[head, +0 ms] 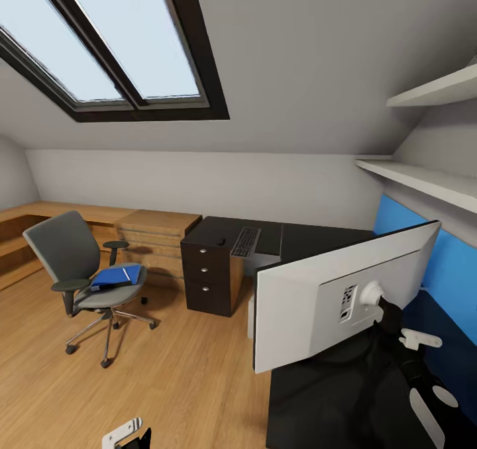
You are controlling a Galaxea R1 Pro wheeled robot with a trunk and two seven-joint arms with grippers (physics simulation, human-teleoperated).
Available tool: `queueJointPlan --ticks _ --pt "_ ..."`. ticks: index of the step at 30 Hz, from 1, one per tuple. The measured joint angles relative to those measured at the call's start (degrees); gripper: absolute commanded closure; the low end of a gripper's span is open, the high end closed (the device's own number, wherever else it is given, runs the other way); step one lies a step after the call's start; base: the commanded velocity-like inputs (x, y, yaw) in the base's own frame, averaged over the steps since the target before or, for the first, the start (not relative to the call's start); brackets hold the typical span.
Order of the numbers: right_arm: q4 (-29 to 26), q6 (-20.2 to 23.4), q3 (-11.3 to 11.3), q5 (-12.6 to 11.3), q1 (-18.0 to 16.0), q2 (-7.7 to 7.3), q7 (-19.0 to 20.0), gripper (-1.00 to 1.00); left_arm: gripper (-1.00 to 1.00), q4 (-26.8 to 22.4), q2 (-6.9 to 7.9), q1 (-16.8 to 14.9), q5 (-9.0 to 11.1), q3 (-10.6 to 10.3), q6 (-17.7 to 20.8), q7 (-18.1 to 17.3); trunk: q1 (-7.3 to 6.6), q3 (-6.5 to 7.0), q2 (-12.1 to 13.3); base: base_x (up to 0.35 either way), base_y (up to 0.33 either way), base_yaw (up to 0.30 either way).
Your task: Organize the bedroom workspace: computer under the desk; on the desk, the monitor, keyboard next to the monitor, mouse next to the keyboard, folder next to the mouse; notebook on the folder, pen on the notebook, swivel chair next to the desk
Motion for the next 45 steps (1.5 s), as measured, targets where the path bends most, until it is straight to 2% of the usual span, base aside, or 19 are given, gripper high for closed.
queueJointPlan --ticks 27,34,45 --pt "0.1 0.1 0.0 -0.3 0.0 -0.01 -0.1 1.00 -1.00 0.0 0.08 0.0 0.0 0.0 -0.1 0.0 0.00 0.00 0.0 -0.023 -0.020 0.000" --pt "0.1 0.1 0.0 -0.1 0.0 0.01 -0.1 1.00 -1.00 0.0 0.15 0.0 0.1 0.1 -4.5 0.0 0.00 0.01 0.0 -0.041 -0.058 0.000" --pt "0.1 0.1 0.0 -0.1 0.0 0.01 -0.1 1.00 -1.00 2.2 0.33 0.0 0.1 0.2 -5.4 0.0 0.00 0.01 0.0 -0.007 -0.004 0.000"
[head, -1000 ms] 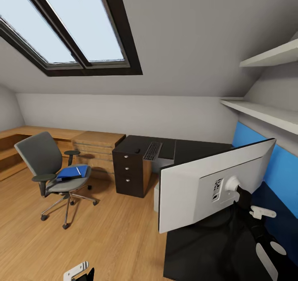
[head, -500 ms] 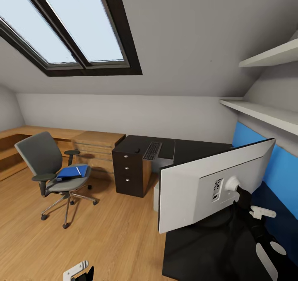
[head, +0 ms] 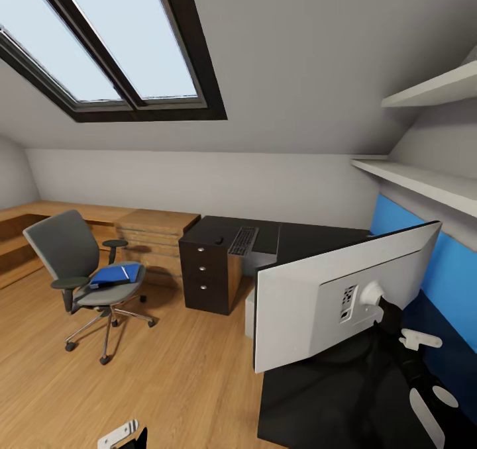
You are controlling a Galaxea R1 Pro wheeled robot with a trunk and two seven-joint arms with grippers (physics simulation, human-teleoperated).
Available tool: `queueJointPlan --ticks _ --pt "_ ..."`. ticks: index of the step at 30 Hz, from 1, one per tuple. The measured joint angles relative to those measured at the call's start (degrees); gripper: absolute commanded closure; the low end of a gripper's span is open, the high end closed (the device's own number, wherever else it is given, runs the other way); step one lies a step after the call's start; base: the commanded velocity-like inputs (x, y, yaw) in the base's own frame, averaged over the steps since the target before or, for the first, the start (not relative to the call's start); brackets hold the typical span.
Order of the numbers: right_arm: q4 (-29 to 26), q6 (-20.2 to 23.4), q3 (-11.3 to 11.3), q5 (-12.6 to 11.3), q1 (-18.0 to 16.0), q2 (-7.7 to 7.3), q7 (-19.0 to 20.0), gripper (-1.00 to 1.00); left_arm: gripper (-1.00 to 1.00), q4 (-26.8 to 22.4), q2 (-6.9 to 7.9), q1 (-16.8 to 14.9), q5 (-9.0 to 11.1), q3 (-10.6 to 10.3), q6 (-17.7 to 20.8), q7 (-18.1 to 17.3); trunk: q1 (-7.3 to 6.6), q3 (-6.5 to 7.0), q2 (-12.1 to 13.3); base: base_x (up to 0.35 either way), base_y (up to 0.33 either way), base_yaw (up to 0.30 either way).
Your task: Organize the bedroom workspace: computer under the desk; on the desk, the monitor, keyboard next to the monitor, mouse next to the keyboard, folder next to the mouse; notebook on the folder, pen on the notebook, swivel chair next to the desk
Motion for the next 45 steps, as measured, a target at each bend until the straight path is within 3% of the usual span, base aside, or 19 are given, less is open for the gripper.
queueJointPlan --ticks 37,45 --pt "0.0 0.0 -0.1 0.1 0.0 0.00 0.0 1.00 -1.00 0.1 0.33 0.0 0.0 0.0 0.0 0.0 0.00 0.00 0.0 -0.038 -0.032 0.000" --pt "0.0 0.0 -0.1 0.1 0.0 0.00 0.0 1.00 -1.00 0.1 0.52 0.0 0.0 2.9 0.0 0.0 0.00 0.00 0.0 0.000 0.000 0.000"
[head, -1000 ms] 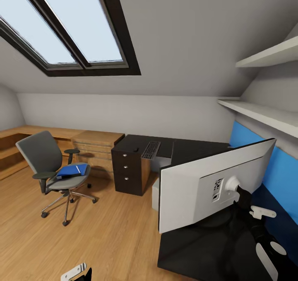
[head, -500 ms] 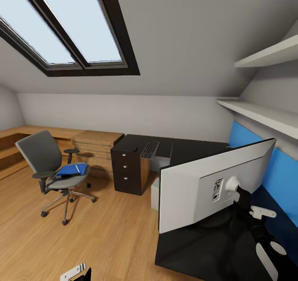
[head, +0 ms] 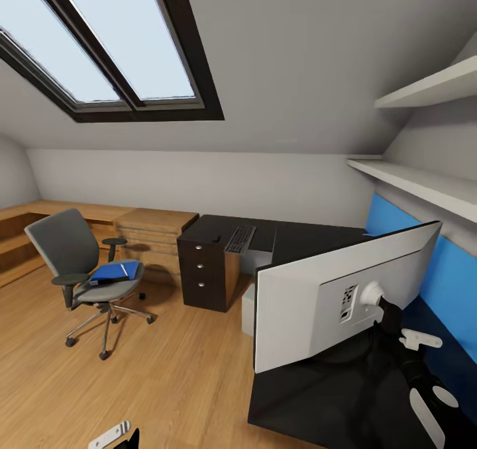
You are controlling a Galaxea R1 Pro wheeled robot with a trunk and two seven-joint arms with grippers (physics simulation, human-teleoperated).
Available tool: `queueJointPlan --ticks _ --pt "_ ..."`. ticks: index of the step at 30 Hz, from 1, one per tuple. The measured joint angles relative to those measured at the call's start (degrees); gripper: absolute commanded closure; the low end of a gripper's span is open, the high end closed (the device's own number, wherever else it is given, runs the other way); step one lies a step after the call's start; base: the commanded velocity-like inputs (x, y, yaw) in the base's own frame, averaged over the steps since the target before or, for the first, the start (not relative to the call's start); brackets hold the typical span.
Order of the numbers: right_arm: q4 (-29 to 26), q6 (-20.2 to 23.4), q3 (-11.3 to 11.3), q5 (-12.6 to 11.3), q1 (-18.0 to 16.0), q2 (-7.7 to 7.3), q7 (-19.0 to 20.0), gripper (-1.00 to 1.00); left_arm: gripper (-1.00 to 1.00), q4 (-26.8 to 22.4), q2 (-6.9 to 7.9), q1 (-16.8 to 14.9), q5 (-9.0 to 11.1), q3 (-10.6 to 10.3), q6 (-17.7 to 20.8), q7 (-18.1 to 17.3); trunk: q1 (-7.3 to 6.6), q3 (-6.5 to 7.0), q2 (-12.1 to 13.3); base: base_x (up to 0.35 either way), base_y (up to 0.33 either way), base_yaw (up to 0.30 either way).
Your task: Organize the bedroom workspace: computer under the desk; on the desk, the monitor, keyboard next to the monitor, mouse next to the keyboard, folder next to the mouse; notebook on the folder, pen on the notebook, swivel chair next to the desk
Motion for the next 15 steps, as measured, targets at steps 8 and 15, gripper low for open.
queueJointPlan --ticks 8,15 --pt "0.0 0.0 0.0 0.0 0.0 0.00 0.0 1.00 -1.00 0.0 0.01 0.0 0.0 0.2 0.0 0.0 0.00 0.00 0.0 0.000 0.000 0.000" --pt "0.0 0.0 0.0 0.2 0.0 0.02 0.0 1.00 -1.00 0.0 0.01 0.0 0.1 0.2 0.0 0.0 0.00 0.00 0.0 0.000 -0.020 0.000"
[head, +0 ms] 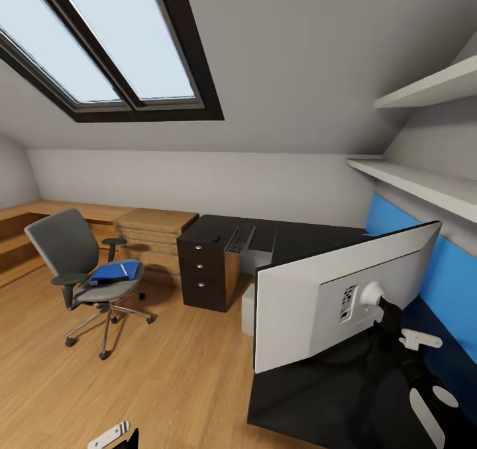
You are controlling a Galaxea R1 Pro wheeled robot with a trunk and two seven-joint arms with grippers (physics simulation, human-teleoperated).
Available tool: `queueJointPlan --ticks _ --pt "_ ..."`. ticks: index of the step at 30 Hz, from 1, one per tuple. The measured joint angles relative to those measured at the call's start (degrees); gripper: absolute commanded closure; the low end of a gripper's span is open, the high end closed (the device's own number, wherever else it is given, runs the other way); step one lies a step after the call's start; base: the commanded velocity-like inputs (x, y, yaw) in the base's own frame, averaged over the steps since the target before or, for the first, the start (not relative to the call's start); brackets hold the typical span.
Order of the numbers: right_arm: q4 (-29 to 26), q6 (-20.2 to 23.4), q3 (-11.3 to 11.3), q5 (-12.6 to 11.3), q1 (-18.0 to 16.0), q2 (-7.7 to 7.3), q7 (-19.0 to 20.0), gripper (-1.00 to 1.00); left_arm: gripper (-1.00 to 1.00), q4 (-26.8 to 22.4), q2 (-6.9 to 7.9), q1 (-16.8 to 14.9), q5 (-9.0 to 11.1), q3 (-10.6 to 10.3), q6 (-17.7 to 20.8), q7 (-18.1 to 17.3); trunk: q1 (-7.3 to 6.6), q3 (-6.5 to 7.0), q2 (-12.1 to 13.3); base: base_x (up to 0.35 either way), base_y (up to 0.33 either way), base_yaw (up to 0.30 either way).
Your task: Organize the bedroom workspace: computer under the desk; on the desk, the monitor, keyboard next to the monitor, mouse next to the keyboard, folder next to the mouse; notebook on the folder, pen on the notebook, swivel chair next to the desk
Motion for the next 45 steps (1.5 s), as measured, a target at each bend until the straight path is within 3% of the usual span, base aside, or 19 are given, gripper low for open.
queueJointPlan --ticks 19,31,45 --pt "0.0 0.1 0.2 -0.6 0.0 -0.12 0.2 1.00 -1.00 0.0 0.00 0.0 0.0 0.0 0.0 0.0 0.00 0.00 0.0 0.000 -0.006 0.000" --pt "0.4 0.1 0.3 0.0 0.0 -0.31 6.9 1.00 -1.00 0.0 0.00 0.0 -0.1 0.0 0.0 0.0 0.00 -0.01 0.0 0.000 0.000 0.000" --pt "0.4 0.2 0.3 -0.4 0.1 -0.41 8.1 1.00 -1.00 0.0 0.00 0.0 -0.1 0.0 0.0 0.0 0.00 -0.02 0.0 0.000 -0.048 0.000"
